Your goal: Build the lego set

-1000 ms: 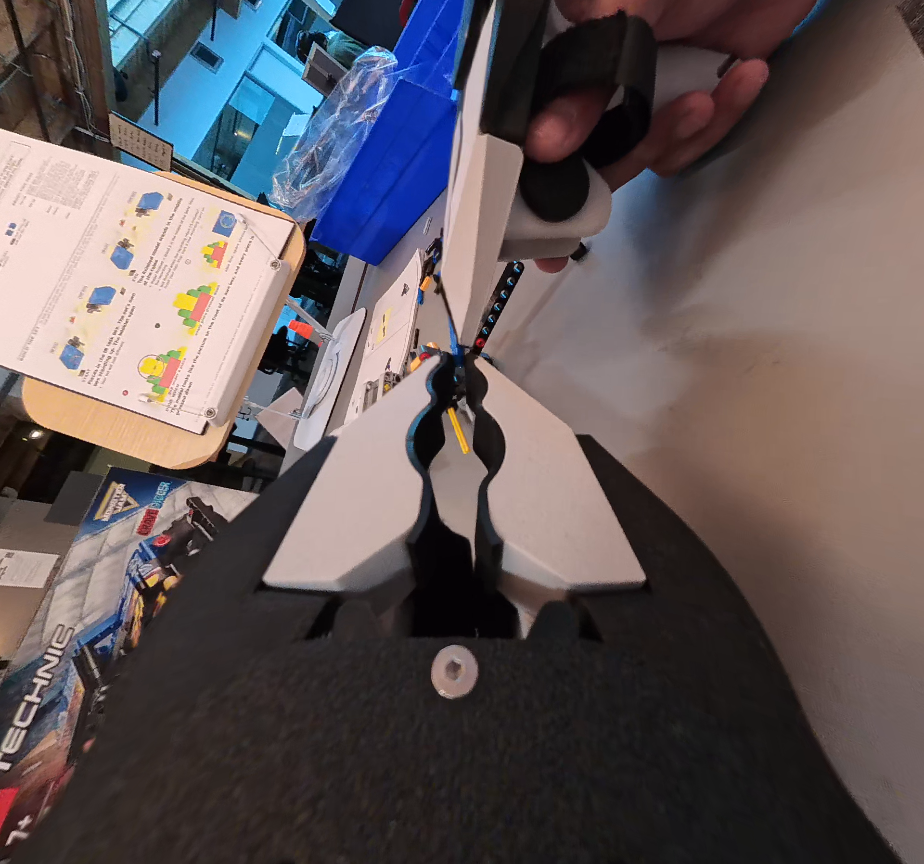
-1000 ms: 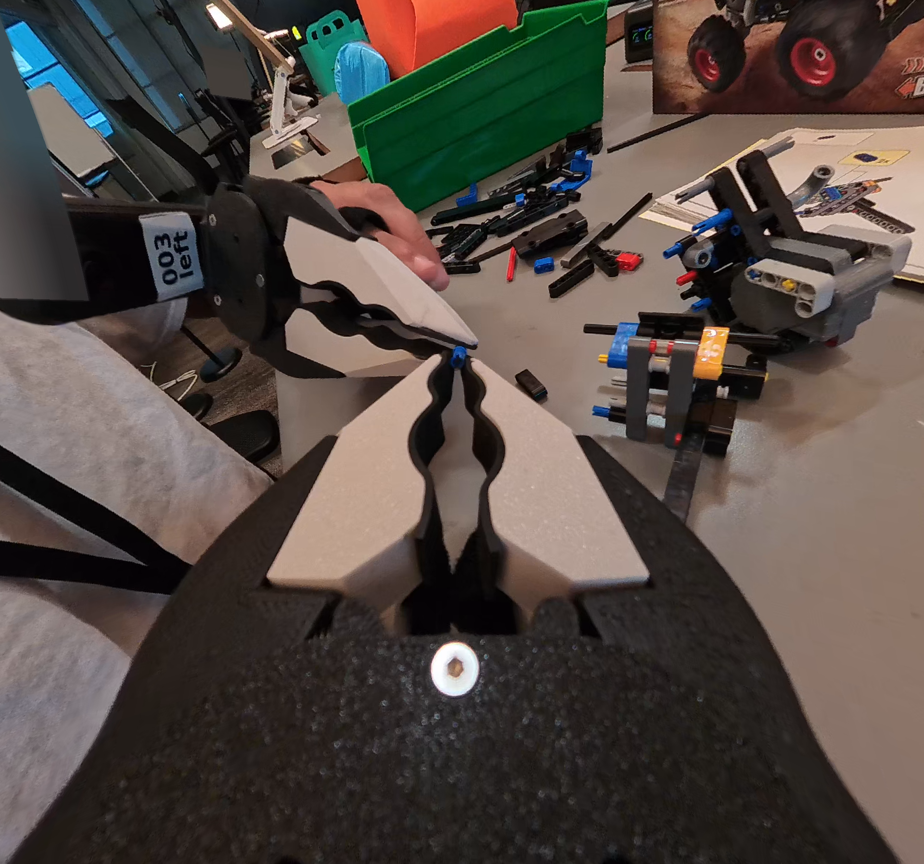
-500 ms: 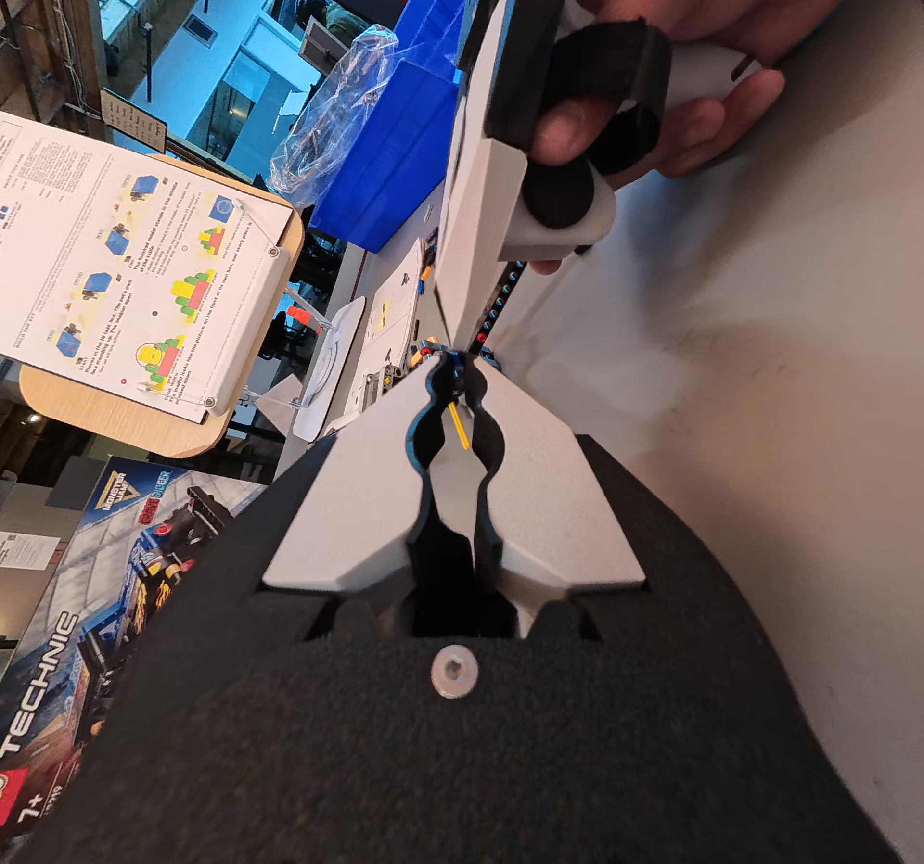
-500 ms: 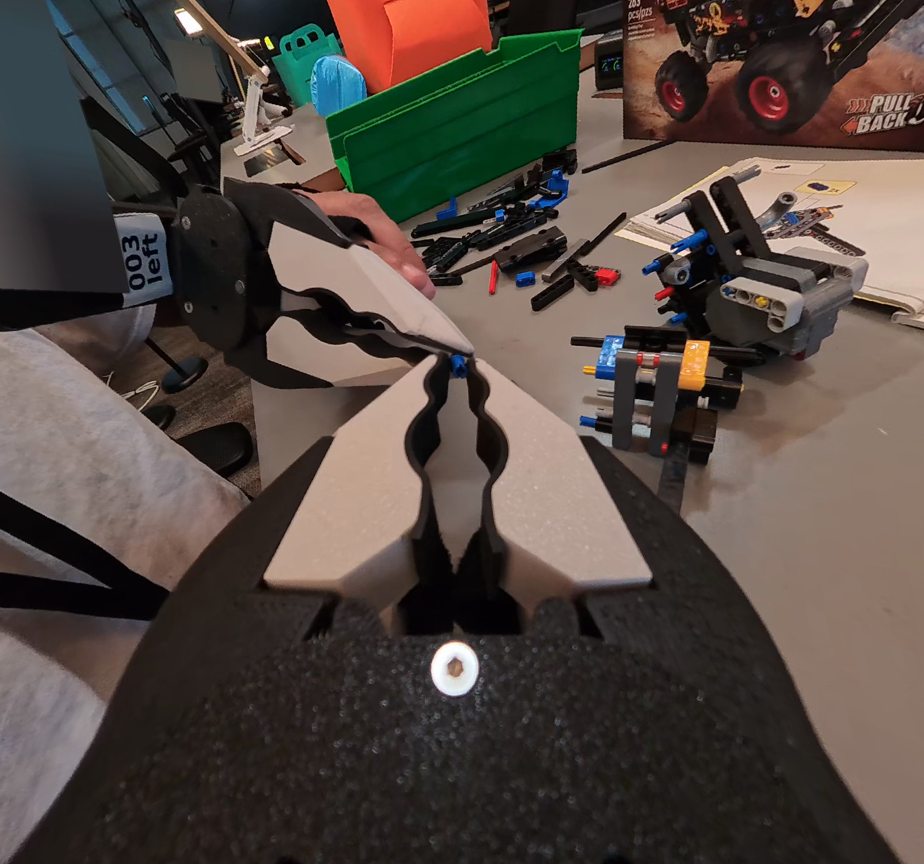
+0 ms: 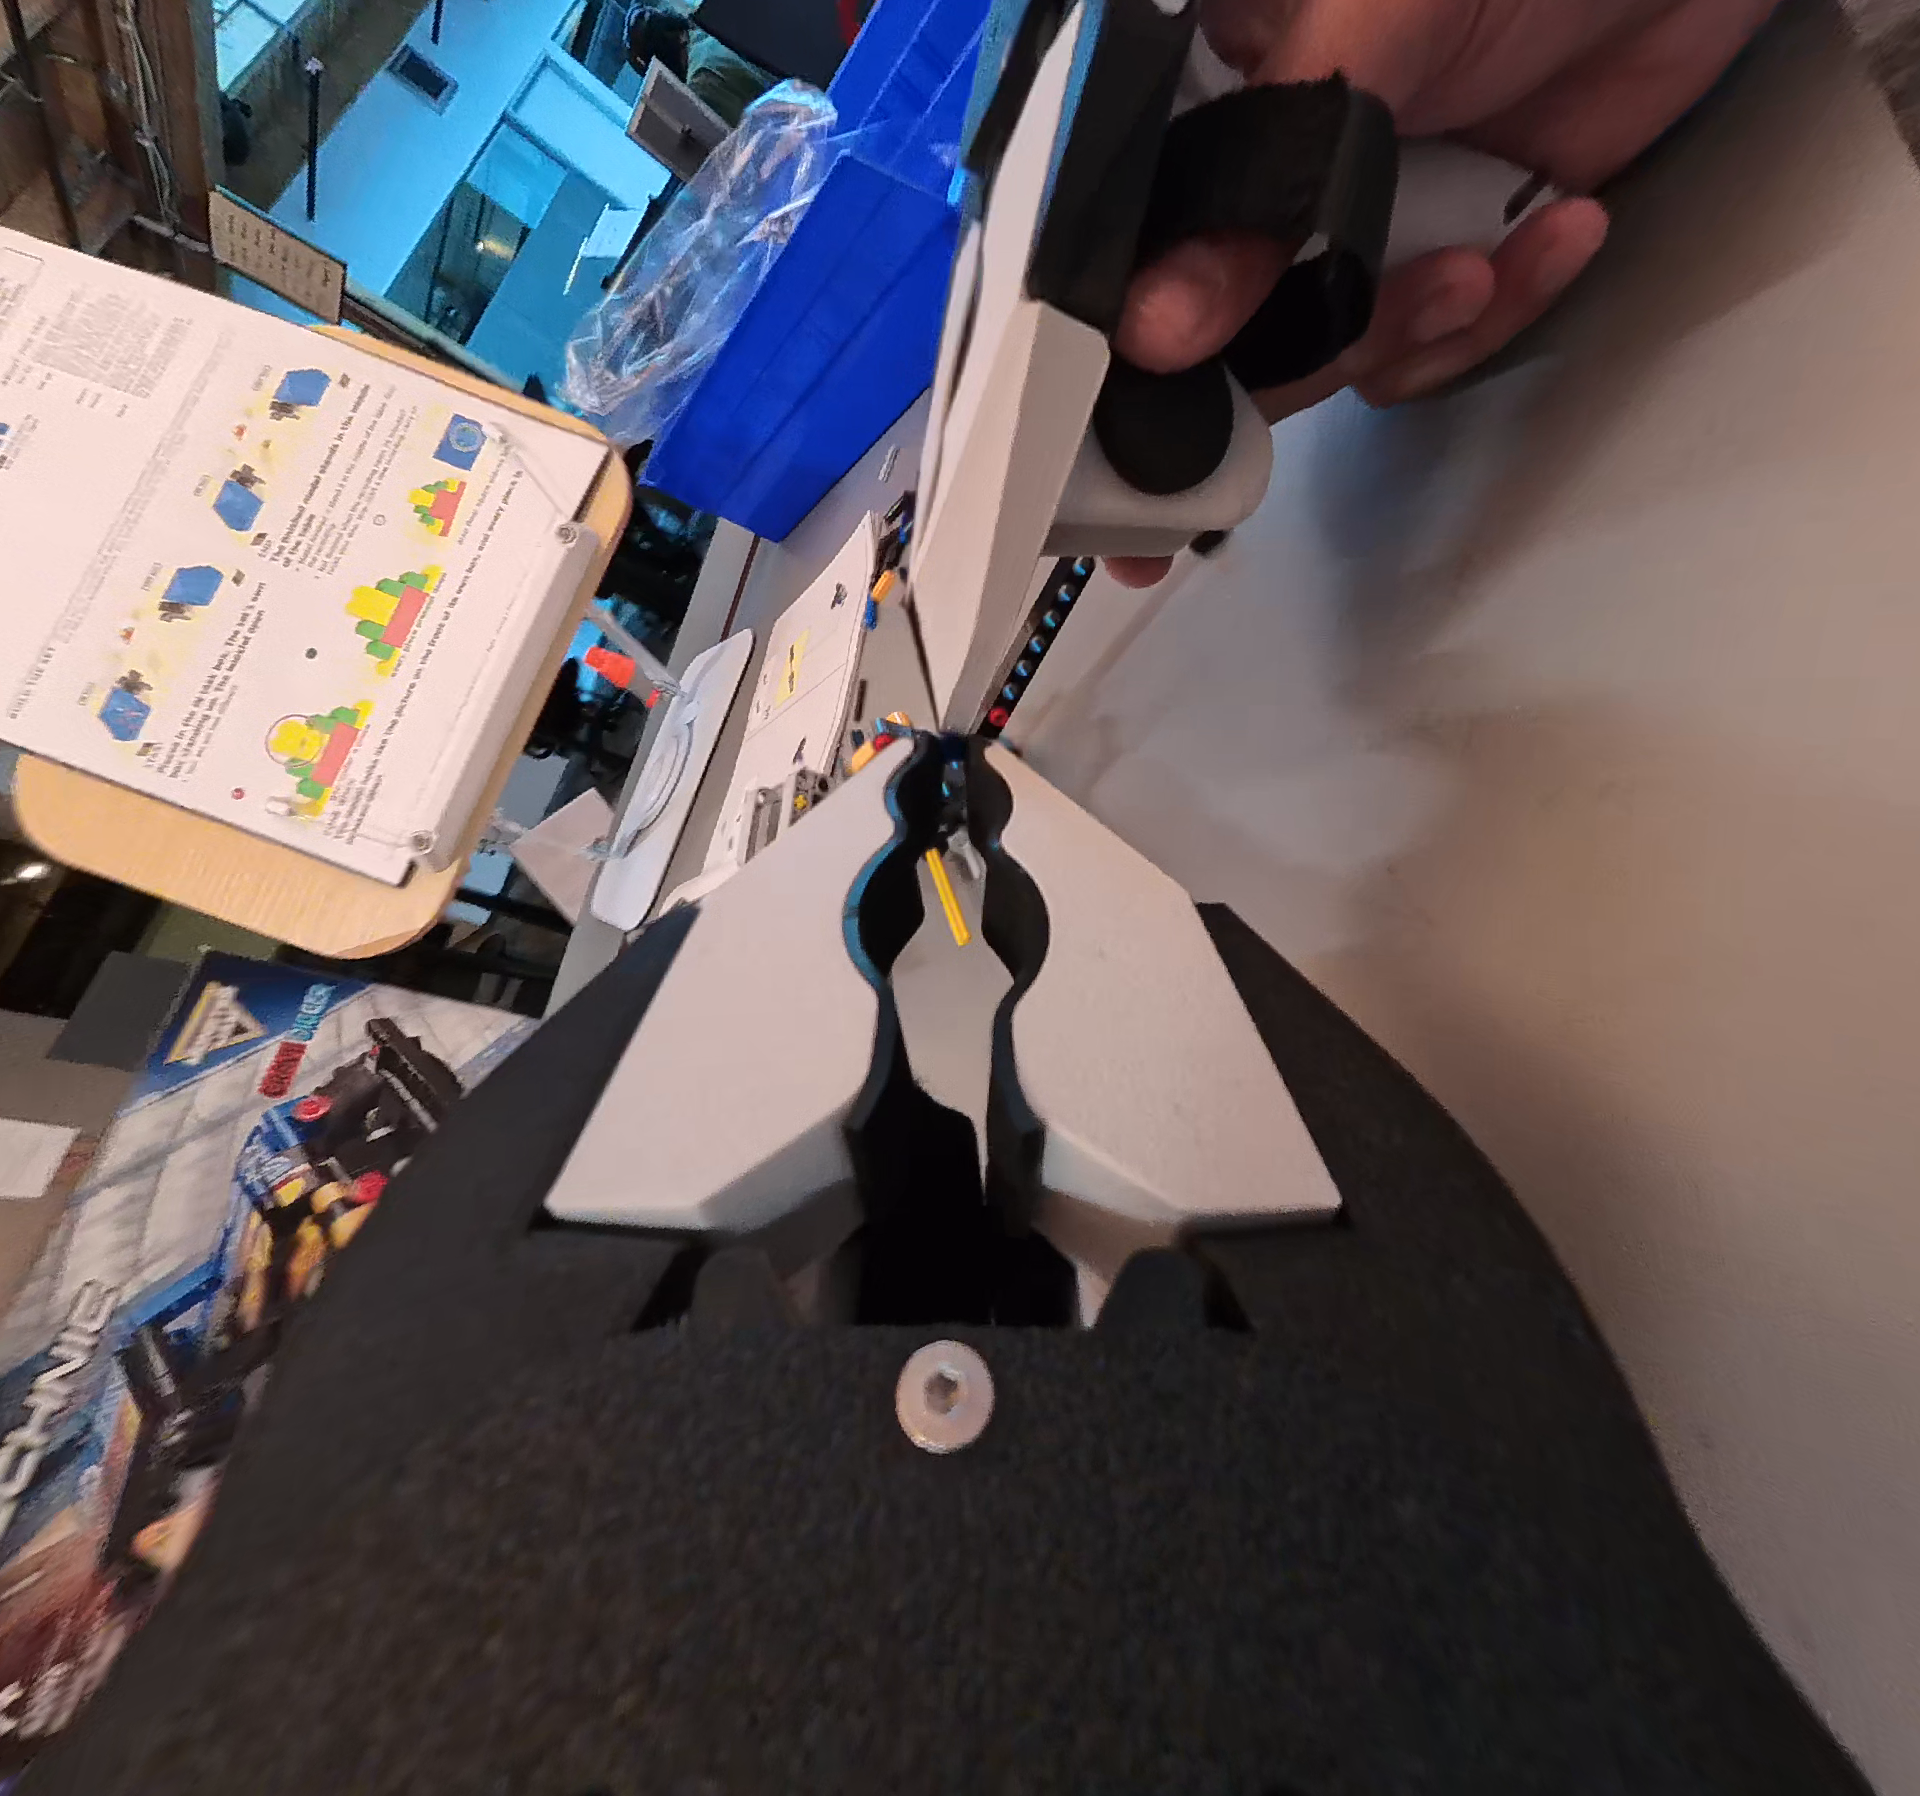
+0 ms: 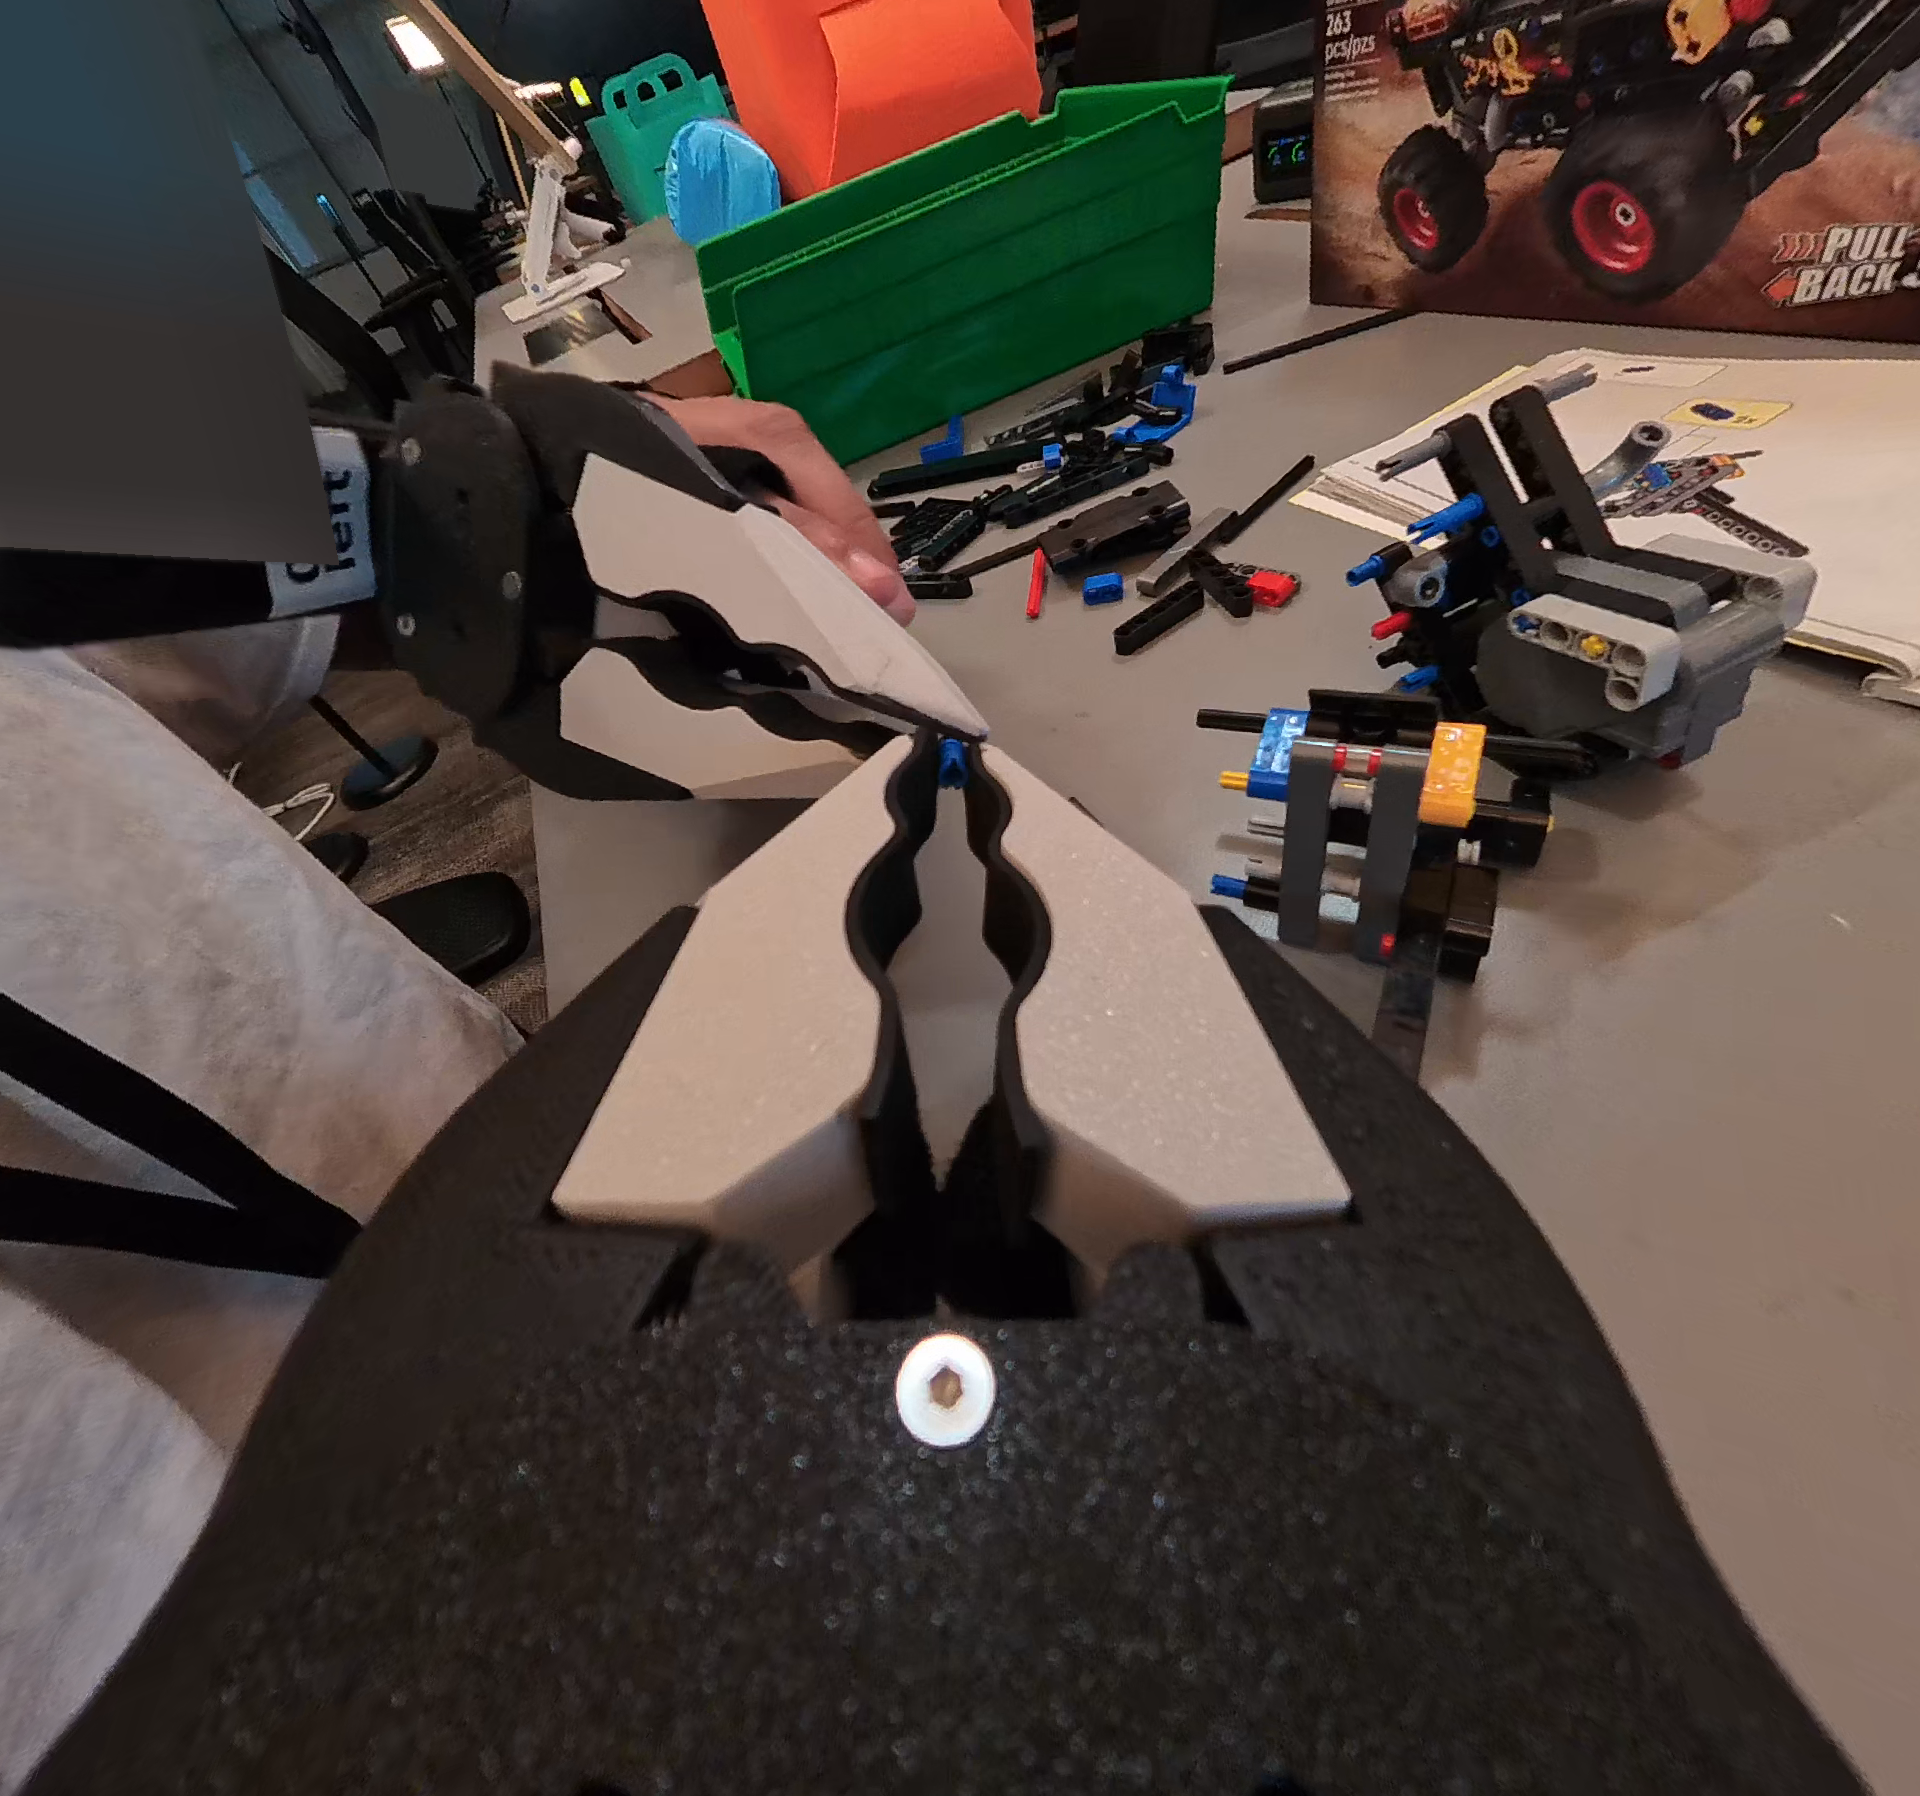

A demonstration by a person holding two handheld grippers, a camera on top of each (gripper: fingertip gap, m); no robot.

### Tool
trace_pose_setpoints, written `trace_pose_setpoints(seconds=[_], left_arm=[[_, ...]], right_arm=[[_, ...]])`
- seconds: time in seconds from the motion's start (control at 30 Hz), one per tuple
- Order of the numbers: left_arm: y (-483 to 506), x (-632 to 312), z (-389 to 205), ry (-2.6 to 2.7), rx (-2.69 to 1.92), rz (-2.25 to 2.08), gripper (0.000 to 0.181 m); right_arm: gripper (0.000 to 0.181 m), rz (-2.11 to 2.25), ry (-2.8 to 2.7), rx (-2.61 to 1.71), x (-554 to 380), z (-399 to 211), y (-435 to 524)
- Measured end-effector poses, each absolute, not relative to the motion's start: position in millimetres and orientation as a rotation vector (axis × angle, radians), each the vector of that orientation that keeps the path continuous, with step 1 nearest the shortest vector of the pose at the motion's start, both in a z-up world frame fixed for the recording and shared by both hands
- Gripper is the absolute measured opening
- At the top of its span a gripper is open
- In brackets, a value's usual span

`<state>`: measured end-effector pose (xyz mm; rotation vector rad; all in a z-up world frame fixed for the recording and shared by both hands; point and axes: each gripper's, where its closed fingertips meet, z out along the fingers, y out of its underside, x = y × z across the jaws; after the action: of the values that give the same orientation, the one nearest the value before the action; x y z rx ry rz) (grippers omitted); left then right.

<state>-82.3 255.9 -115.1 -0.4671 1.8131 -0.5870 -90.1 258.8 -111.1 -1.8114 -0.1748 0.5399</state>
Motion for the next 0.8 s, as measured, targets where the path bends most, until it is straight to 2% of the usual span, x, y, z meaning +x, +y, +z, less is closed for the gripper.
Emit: trace_pose_setpoints(seconds=[0.1, 0.23, 0.67, 0.8], left_arm=[[267.3, -91.6, -134.3, 2.059, -0.576, -0.740, 0.005], [301.1, -102.4, -149.4, 2.279, -0.848, -0.920, 0.023], [304.3, -89.4, -186.6, 2.324, -1.093, -0.904, 0.012], [304.2, -90.3, -184.9, 2.327, -1.096, -0.934, 0.017]], right_arm=[[0.004, 0.510, -0.168, -1.786, -85.3, -107.0, 258.2], [0.004, 0.457, -0.144, -1.750, -73.0, -101.5, 255.1], [0.004, 0.419, -0.195, -1.715, -79.3, -98.4, 251.4], [0.004, 0.435, -0.185, -1.708, -78.2, -97.4, 251.2]])
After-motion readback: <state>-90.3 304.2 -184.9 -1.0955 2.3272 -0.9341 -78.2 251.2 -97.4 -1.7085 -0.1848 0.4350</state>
